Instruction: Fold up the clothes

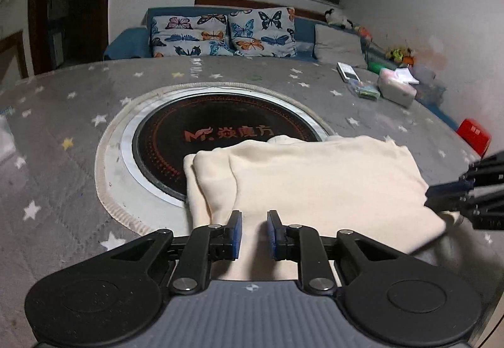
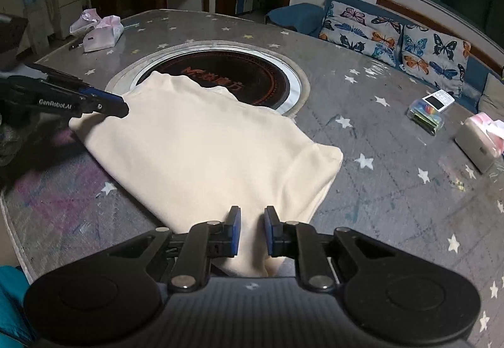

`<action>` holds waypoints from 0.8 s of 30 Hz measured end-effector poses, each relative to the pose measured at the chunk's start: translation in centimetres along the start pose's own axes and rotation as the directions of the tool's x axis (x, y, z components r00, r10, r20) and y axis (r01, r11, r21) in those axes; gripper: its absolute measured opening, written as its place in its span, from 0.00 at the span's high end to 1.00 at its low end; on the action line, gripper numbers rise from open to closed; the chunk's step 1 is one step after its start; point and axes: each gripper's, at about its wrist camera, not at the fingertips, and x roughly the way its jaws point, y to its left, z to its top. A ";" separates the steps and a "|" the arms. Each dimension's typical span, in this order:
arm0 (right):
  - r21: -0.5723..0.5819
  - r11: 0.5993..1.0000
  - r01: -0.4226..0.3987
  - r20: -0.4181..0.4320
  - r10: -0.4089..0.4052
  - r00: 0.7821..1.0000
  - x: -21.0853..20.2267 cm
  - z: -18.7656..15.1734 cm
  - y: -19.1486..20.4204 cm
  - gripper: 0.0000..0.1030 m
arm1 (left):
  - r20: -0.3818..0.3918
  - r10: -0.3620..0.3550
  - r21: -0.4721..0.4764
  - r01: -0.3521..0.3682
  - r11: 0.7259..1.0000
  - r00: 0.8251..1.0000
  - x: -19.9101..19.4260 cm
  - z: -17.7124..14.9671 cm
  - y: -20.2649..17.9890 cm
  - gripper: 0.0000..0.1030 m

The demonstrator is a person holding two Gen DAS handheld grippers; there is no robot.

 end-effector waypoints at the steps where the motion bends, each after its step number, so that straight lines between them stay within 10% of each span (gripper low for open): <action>1: 0.000 1.000 -0.001 0.000 0.001 1.000 -0.1 0.0 0.0 0.86 | -0.002 -0.008 -0.010 0.008 1.000 1.000 -0.1 0.1 0.2 0.81; 24: 0.047 0.996 0.073 0.033 -0.075 0.997 3.1 4.3 -3.6 0.86 | -0.004 0.028 0.026 -0.028 0.999 1.000 3.0 3.9 0.3 0.81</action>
